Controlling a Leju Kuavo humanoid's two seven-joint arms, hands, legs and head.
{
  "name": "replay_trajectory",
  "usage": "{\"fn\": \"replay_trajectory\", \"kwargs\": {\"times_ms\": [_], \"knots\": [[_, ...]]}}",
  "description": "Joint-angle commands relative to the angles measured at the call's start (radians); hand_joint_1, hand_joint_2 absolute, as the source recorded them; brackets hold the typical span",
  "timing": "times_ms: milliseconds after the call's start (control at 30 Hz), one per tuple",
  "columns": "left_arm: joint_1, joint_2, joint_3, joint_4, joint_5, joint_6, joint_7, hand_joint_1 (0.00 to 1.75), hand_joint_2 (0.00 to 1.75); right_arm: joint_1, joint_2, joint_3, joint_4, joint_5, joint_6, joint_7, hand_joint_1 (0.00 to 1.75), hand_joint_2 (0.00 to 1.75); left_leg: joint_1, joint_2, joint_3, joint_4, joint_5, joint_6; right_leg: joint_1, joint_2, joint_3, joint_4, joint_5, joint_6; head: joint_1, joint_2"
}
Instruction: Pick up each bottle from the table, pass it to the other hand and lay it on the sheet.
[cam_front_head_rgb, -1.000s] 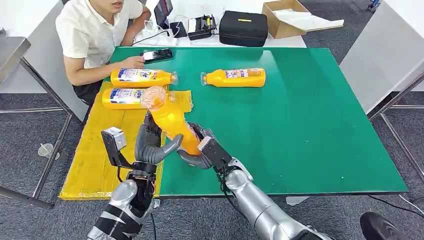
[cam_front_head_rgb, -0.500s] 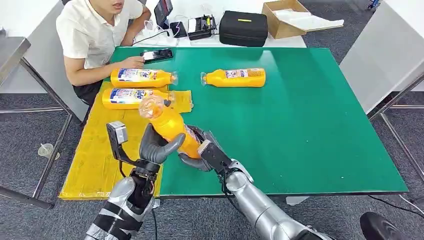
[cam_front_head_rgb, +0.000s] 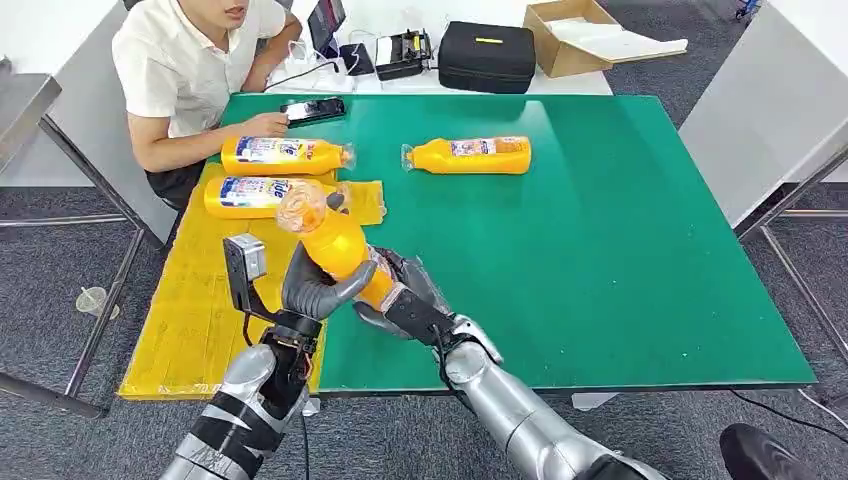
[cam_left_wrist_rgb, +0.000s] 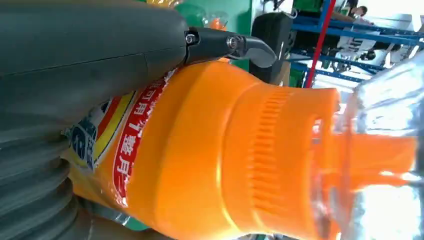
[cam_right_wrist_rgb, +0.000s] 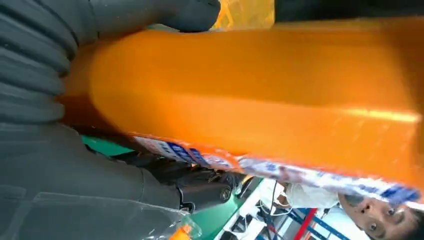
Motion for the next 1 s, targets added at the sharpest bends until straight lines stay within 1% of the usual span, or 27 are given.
{"fn": "replay_trajectory", "kwargs": {"times_ms": [33, 67, 100, 133, 167, 200, 233, 267, 300, 333, 400, 433, 500, 533, 567, 600, 633, 667, 767, 800, 833, 867, 900, 933, 967, 1000], "knots": [[-0.055, -0.013, -0.022, 0.094, -0.134, 0.126, -0.095, 1.75, 1.75, -0.030, 0.016, 0.045, 0.039, -0.070, 0.047, 0.004, 1.55, 1.75, 0.000, 0.001, 0.003, 0.000, -0.002, 0.000, 0.001, 0.000, 0.003, 0.000, -0.001, -0.003, 0.000, 0.000], [-0.053, -0.018, -0.015, 0.091, -0.133, 0.133, -0.100, 1.75, 1.75, -0.025, 0.021, 0.040, 0.038, -0.080, 0.049, 0.003, 1.34, 1.75, 0.001, 0.002, 0.004, 0.001, -0.003, 0.000, 0.001, 0.000, 0.005, 0.000, -0.002, -0.004, 0.000, 0.000], [-0.049, -0.022, -0.012, 0.083, -0.133, 0.132, -0.103, 1.75, 1.75, -0.020, 0.027, 0.034, 0.038, -0.096, 0.049, 0.000, 1.01, 1.75, 0.001, 0.002, 0.006, 0.001, -0.004, 0.000, 0.002, 0.001, 0.006, 0.000, -0.003, -0.004, 0.000, 0.000], [-0.043, -0.027, -0.005, 0.075, -0.112, 0.115, -0.104, 1.75, 1.75, -0.015, 0.031, 0.026, 0.038, -0.109, 0.052, -0.001, 0.31, 1.75, 0.000, 0.001, 0.004, 0.000, -0.002, 0.000, 0.001, 0.000, 0.004, 0.000, -0.002, -0.003, 0.000, 0.000], [-0.035, -0.031, 0.000, 0.064, -0.092, 0.097, -0.106, 1.75, 1.75, -0.010, 0.036, 0.022, 0.036, -0.118, 0.046, -0.002, 0.00, 1.75, 0.001, 0.002, 0.005, 0.001, -0.003, 0.000, 0.002, 0.000, 0.006, 0.000, -0.003, -0.004, 0.000, 0.000], [-0.017, -0.043, 0.020, 0.040, -0.049, 0.076, -0.112, 1.75, 1.75, -0.001, 0.044, 0.016, 0.032, -0.117, 0.014, -0.001, 0.00, 1.75, 0.000, 0.001, 0.002, 0.000, -0.001, 0.000, 0.001, 0.000, 0.002, 0.000, -0.001, -0.002, 0.000, 0.000], [-0.009, -0.046, 0.028, 0.027, -0.034, 0.076, -0.111, 1.75, 1.75, 0.001, 0.048, 0.026, 0.028, -0.097, -0.014, 0.001, 0.00, 1.75, 0.000, 0.002, 0.005, 0.001, -0.003, 0.000, 0.001, 0.000, 0.005, 0.000, -0.002, -0.004, 0.000, 0.000], [0.002, -0.050, 0.035, 0.004, -0.021, 0.080, -0.115, 1.75, 1.75, 0.007, 0.057, 0.028, 0.020, -0.101, -0.018, 0.003, 0.00, 1.75, 0.001, 0.003, 0.006, 0.001, -0.004, 0.000, 0.002, 0.001, 0.006, 0.000, -0.003, -0.005, 0.000, 0.000], [0.008, -0.050, 0.038, -0.017, -0.011, 0.097, -0.119, 1.75, 1.75, 0.013, 0.057, 0.035, 0.009, -0.120, -0.012, 0.017, 0.00, 1.75, 0.001, 0.003, 0.003, 0.000, -0.002, 0.000, 0.001, 0.002, 0.003, 0.000, -0.001, -0.003, 0.000, 0.000], [0.010, -0.050, 0.039, -0.023, -0.009, 0.104, -0.122, 1.75, 1.75, 0.015, 0.057, 0.033, 0.006, -0.125, -0.017, 0.019, 0.00, 1.75, 0.001, 0.003, 0.005, 0.001, -0.004, 0.000, 0.002, 0.001, 0.005, 0.000, -0.003, -0.004, 0.000, 0.000], [0.009, -0.047, 0.041, -0.030, -0.008, 0.105, -0.121, 1.75, 1.75, 0.016, 0.054, 0.035, 0.006, -0.125, -0.018, 0.019, 0.00, 1.75, 0.000, 0.001, 0.001, 0.000, -0.001, 0.000, 0.001, 0.000, 0.001, 0.000, -0.001, -0.002, 0.000, 0.000], [0.009, -0.047, 0.041, -0.030, -0.008, 0.105, -0.121, 1.75, 1.75, 0.016, 0.054, 0.035, 0.006, -0.125, -0.018, 0.019, 0.00, 1.75, 0.001, 0.003, 0.004, 0.001, -0.003, 0.000, 0.002, 0.001, 0.003, 0.001, -0.002, -0.004, 0.000, 0.000], [0.009, -0.046, 0.041, -0.030, -0.008, 0.105, -0.121, 1.75, 1.75, 0.016, 0.053, 0.034, 0.006, -0.125, -0.018, 0.019, 0.00, 1.75, 0.001, 0.001, 0.001, 0.000, -0.001, 0.000, 0.001, 0.000, 0.001, 0.000, -0.001, -0.002, 0.000, 0.000], [0.010, -0.043, 0.047, -0.036, -0.017, 0.123, -0.134, 1.75, 1.75, 0.020, 0.050, 0.018, 0.011, -0.124, -0.057, 0.033, 0.00, 1.75, 0.001, 0.002, 0.004, 0.001, -0.003, 0.000, 0.002, 0.000, 0.004, 0.000, -0.003, -0.004, 0.000, 0.000], [0.011, -0.034, 0.046, -0.047, -0.054, 0.166, -0.152, 1.75, 1.75, 0.027, 0.046, 0.004, 0.019, -0.123, -0.093, 0.045, 0.00, 0.00, 0.002, 0.003, 0.006, 0.002, -0.005, 0.000, 0.003, 0.000, 0.006, 0.001, -0.004, -0.005, 0.000, 0.000], [0.022, -0.019, 0.054, -0.077, -0.081, 0.202, -0.167, 1.75, 1.75, 0.041, 0.036, -0.016, 0.035, -0.104, -0.173, 0.043, 0.00, 0.00, 0.000, 0.001, 0.001, 0.000, -0.001, 0.000, 0.001, 0.000, 0.001, 0.000, -0.001, -0.002, 0.000, 0.000], [0.033, -0.008, 0.067, -0.102, -0.077, 0.204, -0.167, 1.75, 1.75, 0.051, 0.030, -0.028, 0.049, -0.099, -0.202, 0.037, 0.00, 0.00, 0.001, 0.001, 0.004, 0.000, -0.002, 0.000, 0.001, -0.001, 0.004, -0.001, -0.002, -0.003, 0.000, 0.000], [0.043, 0.002, 0.079, -0.121, -0.084, 0.215, -0.170, 1.75, 1.75, 0.062, 0.024, -0.041, 0.060, -0.108, -0.198, 0.031, 0.00, 0.00, 0.001, 0.001, 0.003, 0.000, -0.002, 0.000, 0.002, -0.001, 0.004, -0.001, -0.002, -0.003, 0.000, 0.000], [0.075, 0.037, 0.102, -0.172, -0.172, 0.290, -0.184, 1.75, 1.75, 0.110, 0.006, -0.105, 0.078, -0.114, -0.263, -0.012, 0.00, 0.00, 0.000, 0.000, 0.004, -0.001, -0.001, 0.000, 0.001, -0.001, 0.004, -0.002, -0.002, -0.003, 0.000, 0.000], [0.083, 0.058, 0.096, -0.168, -0.301, 0.406, -0.191, 1.75, 1.75, 0.129, -0.002, -0.129, 0.075, -0.101, -0.313, -0.021, 0.00, 0.00, 0.000, 0.001, 0.003, -0.002, -0.001, 0.000, 0.001, 0.000, 0.003, -0.002, -0.001, -0.002, 0.000, 0.000], [0.081, 0.096, 0.076, -0.134, -0.574, 0.631, -0.189, 1.75, 1.75, 0.153, -0.011, -0.164, 0.058, -0.067, -0.420, -0.038, 0.00, 0.00, 0.001, 0.002, 0.007, -0.002, -0.002, 0.000, 0.001, 0.000, 0.007, -0.003, -0.002, -0.004, 0.000, 0.000], [0.100, 0.114, 0.096, -0.134, -0.628, 0.660, -0.190, 1.66, 1.75, 0.170, -0.022, -0.189, 0.044, -0.047, -0.473, -0.055, 0.00, 0.00, 0.000, 0.001, 0.004, -0.002, -0.001, 0.000, 0.001, 0.000, 0.004, -0.002, -0.001, -0.002, 0.000, 0.000], [0.113, 0.130, 0.108, -0.130, -0.656, 0.659, -0.188, 1.75, 1.75, 0.182, -0.036, -0.212, 0.031, -0.028, -0.528, -0.060, 0.00, 0.00, 0.000, 0.001, 0.004, -0.002, -0.001, 0.000, 0.000, 0.000, 0.004, -0.002, -0.001, -0.002, 0.000, 0.000], [0.137, 0.139, 0.142, -0.137, -0.700, 0.659, -0.188, 1.75, 1.75, 0.199, -0.053, -0.243, 0.004, -0.006, -0.547, -0.066, 0.00, 0.00, 0.000, 0.002, 0.009, -0.003, -0.003, 0.000, 0.001, 0.001, 0.008, -0.004, -0.002, -0.004, 0.000, 0.000], [0.138, 0.139, 0.145, -0.138, -0.702, 0.657, -0.189, 1.75, 1.75, 0.199, -0.055, -0.246, 0.002, -0.006, -0.544, -0.066, 0.00, 0.00, 0.000, 0.002, 0.005, -0.003, -0.001, 0.000, 0.000, 0.001, 0.005, -0.002, -0.001, -0.003, 0.000, 0.000], [0.138, 0.139, 0.145, -0.138, -0.702, 0.657, -0.189, 1.75, 1.75, 0.199, -0.055, -0.246, 0.002, -0.006, -0.544, -0.066, 0.00, 0.00, 0.000, 0.003, 0.008, -0.003, -0.003, 0.000, 0.001, 0.001, 0.008, -0.003, -0.002, -0.004, 0.000, 0.000]]}}
